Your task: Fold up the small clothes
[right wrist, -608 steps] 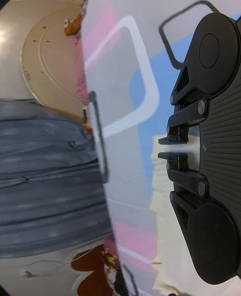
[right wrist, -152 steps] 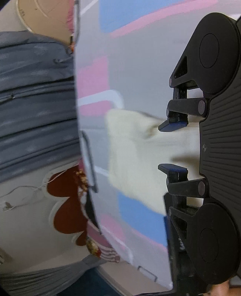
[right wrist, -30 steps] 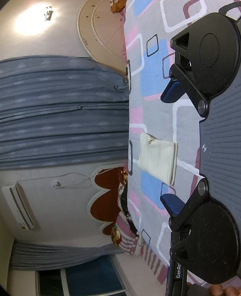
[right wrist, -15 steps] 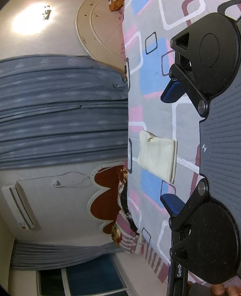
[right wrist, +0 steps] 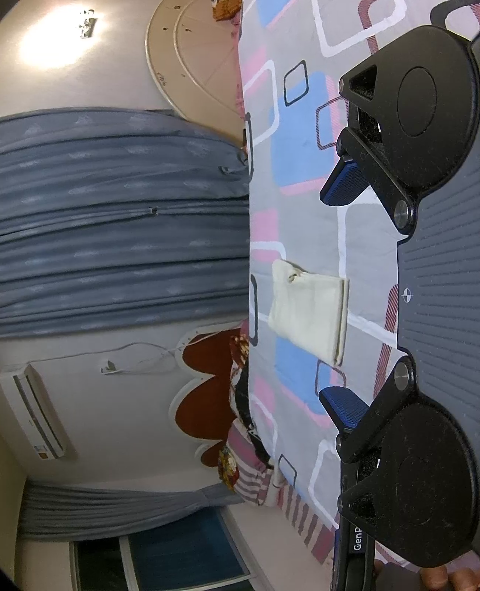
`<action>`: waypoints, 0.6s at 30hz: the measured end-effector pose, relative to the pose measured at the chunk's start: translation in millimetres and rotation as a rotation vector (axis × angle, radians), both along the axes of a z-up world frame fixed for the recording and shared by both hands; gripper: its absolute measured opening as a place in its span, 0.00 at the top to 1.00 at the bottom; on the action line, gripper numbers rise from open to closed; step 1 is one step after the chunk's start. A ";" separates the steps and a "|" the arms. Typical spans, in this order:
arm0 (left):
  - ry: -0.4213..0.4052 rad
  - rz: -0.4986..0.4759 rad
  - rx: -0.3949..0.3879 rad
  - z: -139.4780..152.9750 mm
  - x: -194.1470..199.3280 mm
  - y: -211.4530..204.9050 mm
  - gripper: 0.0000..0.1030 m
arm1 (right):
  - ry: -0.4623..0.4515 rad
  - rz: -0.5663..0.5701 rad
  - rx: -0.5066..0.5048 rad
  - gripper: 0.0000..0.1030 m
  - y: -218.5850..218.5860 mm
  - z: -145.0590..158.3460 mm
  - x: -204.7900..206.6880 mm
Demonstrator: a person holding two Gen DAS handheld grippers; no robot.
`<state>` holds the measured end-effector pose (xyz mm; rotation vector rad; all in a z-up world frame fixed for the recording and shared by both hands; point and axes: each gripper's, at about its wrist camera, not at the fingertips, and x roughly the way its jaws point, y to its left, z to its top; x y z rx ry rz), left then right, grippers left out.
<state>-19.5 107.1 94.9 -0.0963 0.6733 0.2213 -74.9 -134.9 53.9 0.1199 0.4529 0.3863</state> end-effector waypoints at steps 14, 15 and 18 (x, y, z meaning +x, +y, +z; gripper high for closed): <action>0.017 -0.002 0.003 -3.8 9.1 -0.9 0.00 | 0.019 0.002 0.001 0.00 0.0 -5.7 7.4; 0.017 -0.001 0.003 -3.8 9.1 -1.0 0.00 | 0.020 0.001 0.000 0.00 0.9 -5.5 8.2; 0.020 0.001 0.003 -4.5 11.0 -1.0 0.00 | 0.021 0.003 0.000 0.00 1.4 -5.9 9.3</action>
